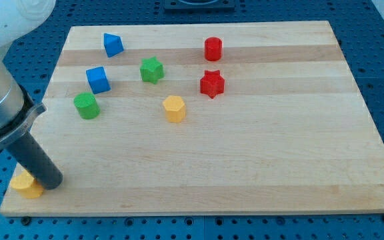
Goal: Push the green circle into the blue cube
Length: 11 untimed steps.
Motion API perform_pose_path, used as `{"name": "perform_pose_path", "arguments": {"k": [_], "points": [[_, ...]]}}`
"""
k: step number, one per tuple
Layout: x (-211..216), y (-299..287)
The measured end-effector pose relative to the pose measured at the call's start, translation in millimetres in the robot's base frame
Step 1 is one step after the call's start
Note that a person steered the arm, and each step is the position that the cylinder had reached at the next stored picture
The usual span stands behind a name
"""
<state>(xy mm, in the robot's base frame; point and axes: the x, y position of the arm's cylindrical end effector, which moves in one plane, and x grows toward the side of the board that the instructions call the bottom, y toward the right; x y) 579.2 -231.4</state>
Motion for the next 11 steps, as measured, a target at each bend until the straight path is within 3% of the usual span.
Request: {"name": "perform_pose_path", "arguments": {"k": [2, 5, 11], "points": [[-16, 0], [-111, -1], [-260, -3]]}}
